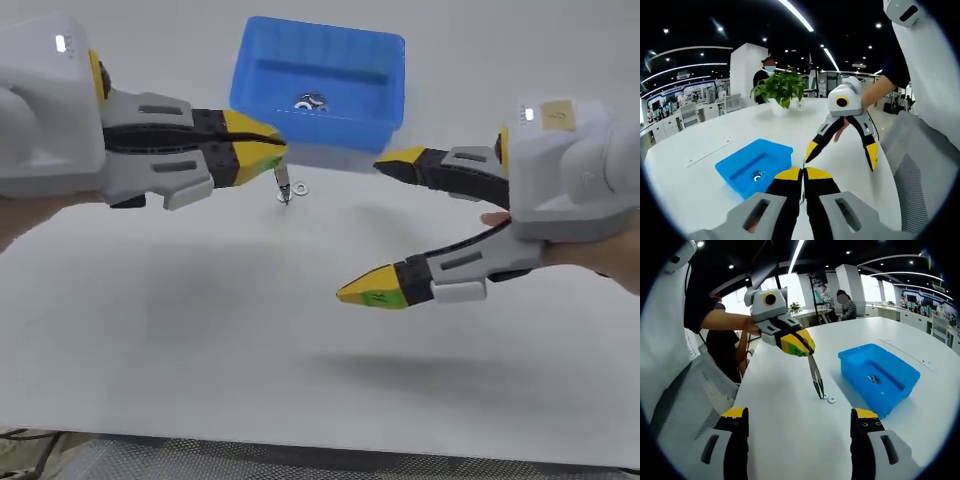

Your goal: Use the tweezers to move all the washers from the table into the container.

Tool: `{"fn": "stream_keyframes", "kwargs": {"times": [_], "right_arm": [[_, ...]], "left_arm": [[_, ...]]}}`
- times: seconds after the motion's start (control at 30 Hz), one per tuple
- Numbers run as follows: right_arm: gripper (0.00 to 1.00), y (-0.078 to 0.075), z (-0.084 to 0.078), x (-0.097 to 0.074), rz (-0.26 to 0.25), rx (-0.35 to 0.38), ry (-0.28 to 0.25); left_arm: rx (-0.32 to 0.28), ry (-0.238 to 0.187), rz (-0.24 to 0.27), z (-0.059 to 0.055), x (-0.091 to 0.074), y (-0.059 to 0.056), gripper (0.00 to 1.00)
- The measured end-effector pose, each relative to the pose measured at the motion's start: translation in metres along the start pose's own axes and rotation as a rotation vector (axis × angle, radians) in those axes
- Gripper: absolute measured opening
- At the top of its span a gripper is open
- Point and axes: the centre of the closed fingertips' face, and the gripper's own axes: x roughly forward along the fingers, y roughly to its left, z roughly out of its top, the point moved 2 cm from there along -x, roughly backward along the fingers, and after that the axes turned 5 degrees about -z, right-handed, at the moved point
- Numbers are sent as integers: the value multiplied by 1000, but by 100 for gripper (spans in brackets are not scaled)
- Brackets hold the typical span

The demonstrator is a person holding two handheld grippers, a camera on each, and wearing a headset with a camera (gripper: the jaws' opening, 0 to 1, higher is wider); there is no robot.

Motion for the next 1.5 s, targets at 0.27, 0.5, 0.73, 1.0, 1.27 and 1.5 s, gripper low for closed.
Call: {"fn": "stream_keyframes", "kwargs": {"times": [0.27,0.5,0.73,1.0,1.27,1.5], "right_arm": [[74,2,16,20,37,-16,-21],[58,-11,22,40,41,-59,18],[31,-17,24,52,99,-103,44],[22,-28,21,55,98,-220,45],[13,-25,28,64,122,-238,27],[12,-25,23,66,146,-290,63]], "left_arm": [[2,37,-31,6,8,-7,5],[2,48,-39,2,5,-5,5],[16,64,-52,-3,-1,-4,5],[14,65,-58,-5,0,-2,5],[10,68,-64,-7,-1,1,5],[37,91,-79,-8,0,-1,5]]}}
